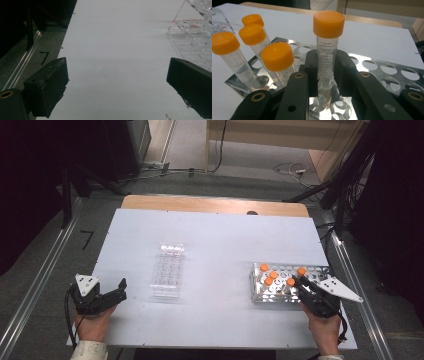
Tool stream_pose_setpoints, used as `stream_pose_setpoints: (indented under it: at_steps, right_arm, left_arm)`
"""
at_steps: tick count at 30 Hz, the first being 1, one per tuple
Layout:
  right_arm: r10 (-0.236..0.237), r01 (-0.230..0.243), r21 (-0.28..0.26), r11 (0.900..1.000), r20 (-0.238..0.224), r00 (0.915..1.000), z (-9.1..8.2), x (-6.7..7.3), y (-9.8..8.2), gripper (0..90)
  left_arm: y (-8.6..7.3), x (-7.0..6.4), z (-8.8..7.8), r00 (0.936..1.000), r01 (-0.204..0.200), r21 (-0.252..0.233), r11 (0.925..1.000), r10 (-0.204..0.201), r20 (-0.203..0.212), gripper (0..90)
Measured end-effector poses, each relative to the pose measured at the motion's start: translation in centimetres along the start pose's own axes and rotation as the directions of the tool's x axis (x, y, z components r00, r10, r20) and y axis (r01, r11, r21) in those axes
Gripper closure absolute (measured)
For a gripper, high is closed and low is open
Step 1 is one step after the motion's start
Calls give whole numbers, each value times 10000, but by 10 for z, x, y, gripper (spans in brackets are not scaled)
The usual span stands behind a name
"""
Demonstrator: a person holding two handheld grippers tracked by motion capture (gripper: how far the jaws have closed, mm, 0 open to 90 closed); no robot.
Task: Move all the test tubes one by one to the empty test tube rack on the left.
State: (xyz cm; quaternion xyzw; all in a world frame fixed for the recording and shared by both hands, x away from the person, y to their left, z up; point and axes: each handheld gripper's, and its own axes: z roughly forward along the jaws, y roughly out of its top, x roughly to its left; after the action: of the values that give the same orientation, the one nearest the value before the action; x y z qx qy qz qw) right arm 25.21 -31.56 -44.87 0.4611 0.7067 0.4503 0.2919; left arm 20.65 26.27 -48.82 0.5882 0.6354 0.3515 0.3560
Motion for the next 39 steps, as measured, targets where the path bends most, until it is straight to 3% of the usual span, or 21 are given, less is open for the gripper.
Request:
stream_pose_setpoints:
  at_steps: [20, 33, 39]
  right_arm:
    - [302, -300, -922, 9953, 12, 9995, -29, -1, 24, 720]
    - [440, -436, -587, 9973, 41, 9990, -46, 8, 26, 720]
    - [261, -277, -357, 9990, -439, 9987, -59, 22, 23, 720]
  left_arm:
    - [0, 0, 0, 10000, 70, -37, 10000, -70, 31, 43]
    - [0, 2, -2, 9999, 119, -34, 9999, -119, 14, 43]
    - [0, 2, -2, 9999, 116, -40, 9999, -115, 10, 43]
